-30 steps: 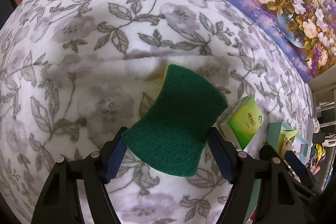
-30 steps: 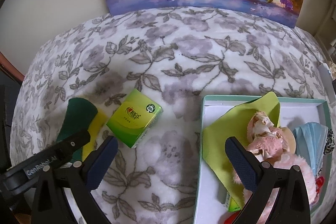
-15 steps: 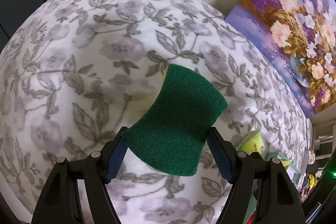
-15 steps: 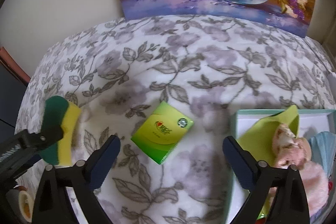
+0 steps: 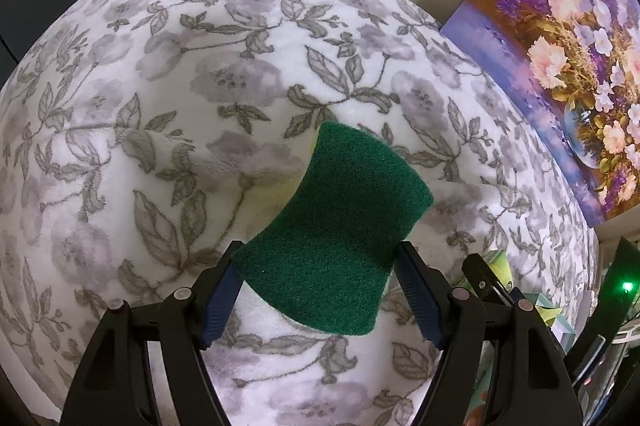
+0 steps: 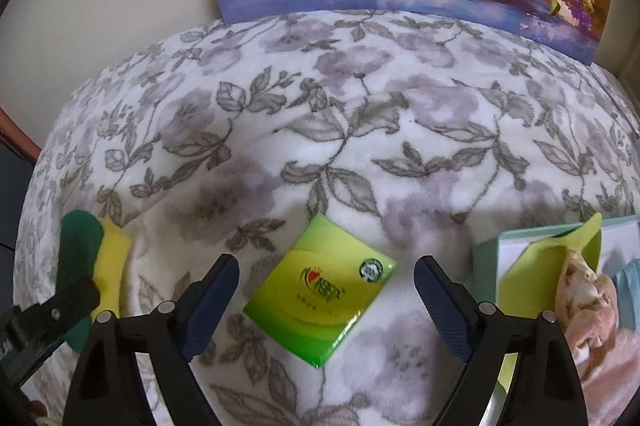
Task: Organize soft objects
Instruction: 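Grasp the green-and-yellow sponge with the left gripper while the right grasps the green tissue pack, then carry the sponge and tissue pack over the tray with both grippers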
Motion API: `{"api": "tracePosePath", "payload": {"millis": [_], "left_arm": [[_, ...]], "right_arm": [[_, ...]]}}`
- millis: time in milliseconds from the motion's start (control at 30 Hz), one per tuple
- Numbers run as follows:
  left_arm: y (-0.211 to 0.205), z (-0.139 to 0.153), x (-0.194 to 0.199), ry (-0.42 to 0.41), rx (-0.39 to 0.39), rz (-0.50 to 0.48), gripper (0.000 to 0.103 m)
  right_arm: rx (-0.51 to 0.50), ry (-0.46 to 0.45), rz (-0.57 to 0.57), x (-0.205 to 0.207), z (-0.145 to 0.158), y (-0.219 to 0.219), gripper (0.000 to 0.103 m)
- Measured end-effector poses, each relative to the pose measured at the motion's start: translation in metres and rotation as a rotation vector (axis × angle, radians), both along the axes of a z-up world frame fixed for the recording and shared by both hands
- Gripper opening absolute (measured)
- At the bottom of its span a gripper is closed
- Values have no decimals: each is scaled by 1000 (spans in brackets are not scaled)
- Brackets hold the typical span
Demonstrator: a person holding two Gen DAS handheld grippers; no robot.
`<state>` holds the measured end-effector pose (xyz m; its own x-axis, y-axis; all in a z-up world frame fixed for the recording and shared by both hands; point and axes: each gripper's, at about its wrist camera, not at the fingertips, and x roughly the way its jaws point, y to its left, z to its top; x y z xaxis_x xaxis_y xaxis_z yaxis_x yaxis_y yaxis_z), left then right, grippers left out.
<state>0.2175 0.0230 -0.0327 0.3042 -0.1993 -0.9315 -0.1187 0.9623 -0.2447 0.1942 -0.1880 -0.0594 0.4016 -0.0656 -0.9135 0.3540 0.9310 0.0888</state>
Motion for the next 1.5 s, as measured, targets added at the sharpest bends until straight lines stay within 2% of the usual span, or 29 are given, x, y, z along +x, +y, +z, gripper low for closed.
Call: {"api": "tracePosePath", "payload": {"millis": [200, 333, 767, 1067, 1500], "left_arm": [[-2, -5, 2, 15, 0, -11, 76], [-2, -6, 2, 25, -2, -15, 76], [-6, 4, -3, 14, -1, -27, 76], [-18, 25, -20, -20, 11, -54, 76], [-40, 52, -63, -65, 30, -115, 76]], "right_arm": [[-20, 14, 12, 1, -6, 4, 74], [-19, 13, 21, -3, -5, 3, 70], [10, 20, 43, -20, 4, -1, 68], [-10, 6, 52, -44, 36, -6, 68], [-6, -25, 24, -101, 82, -24, 68]]}}
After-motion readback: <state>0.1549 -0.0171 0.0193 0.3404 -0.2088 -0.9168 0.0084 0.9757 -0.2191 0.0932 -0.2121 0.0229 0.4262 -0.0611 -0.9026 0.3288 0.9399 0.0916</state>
